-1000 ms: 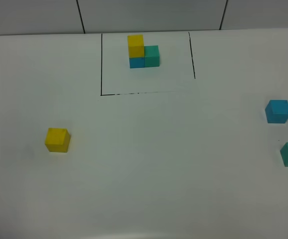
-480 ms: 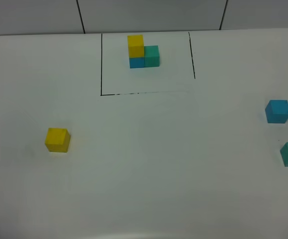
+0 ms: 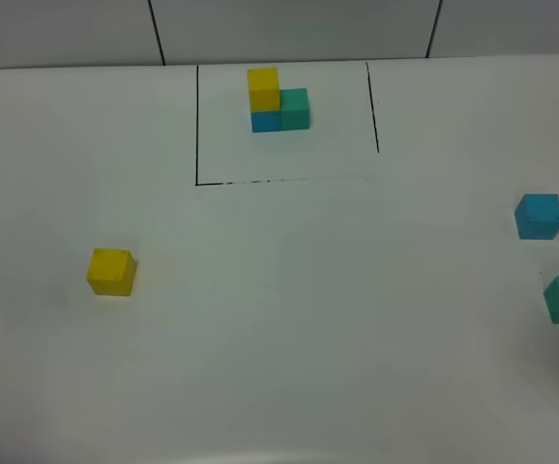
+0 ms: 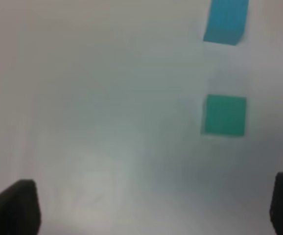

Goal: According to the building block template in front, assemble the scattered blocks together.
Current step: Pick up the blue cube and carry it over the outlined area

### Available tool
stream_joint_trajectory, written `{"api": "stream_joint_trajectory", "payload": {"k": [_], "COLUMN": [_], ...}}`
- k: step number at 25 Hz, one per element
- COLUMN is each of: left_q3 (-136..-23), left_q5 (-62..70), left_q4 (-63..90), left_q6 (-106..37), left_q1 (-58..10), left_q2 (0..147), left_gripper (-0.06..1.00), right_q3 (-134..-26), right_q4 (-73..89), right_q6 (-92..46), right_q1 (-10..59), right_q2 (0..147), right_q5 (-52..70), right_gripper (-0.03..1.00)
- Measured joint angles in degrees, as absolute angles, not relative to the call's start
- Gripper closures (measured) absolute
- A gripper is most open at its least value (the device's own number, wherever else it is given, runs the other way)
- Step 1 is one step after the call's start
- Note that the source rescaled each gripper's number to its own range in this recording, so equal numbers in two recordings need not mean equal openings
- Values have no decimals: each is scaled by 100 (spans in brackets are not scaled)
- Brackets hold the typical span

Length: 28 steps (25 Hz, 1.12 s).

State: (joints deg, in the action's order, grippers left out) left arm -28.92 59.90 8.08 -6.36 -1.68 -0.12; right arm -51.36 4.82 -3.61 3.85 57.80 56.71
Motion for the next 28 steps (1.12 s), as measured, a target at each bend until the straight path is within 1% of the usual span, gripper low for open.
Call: {"api": "stream_joint_trajectory", "payload": {"k": [2, 6, 16, 19, 22, 28], "left_q3": [-2892, -2892, -2892, -2892, -2892, -2892], "left_q5": [5990, 5990, 5990, 5990, 5990, 5990], "left_q4": [808, 808, 808, 808, 808, 808], "left_q6": [-636, -636, -636, -636, -636, -636], "left_q1": [-168, -168, -168, -168, -168, -168], "left_q2": [-12, -12, -12, -12, -12, -12], "left_gripper": [25, 25, 25, 25, 25, 25], "right_q3": [-5633, -6448, -7801, -8019, -8210, -8270], "right_q4": [331, 233, 0, -85, -85, -35], "right_q6": [-361, -361, -380, -380, -387, -555], "right_q1": [385, 385, 385, 281, 33, -429], "right_q2": [6654, 7955, 10333, 10835, 11218, 11496], "right_q5": [5696, 5769, 5655, 5599, 5588, 5556], "right_gripper": [7, 7, 7, 7, 7, 7]}}
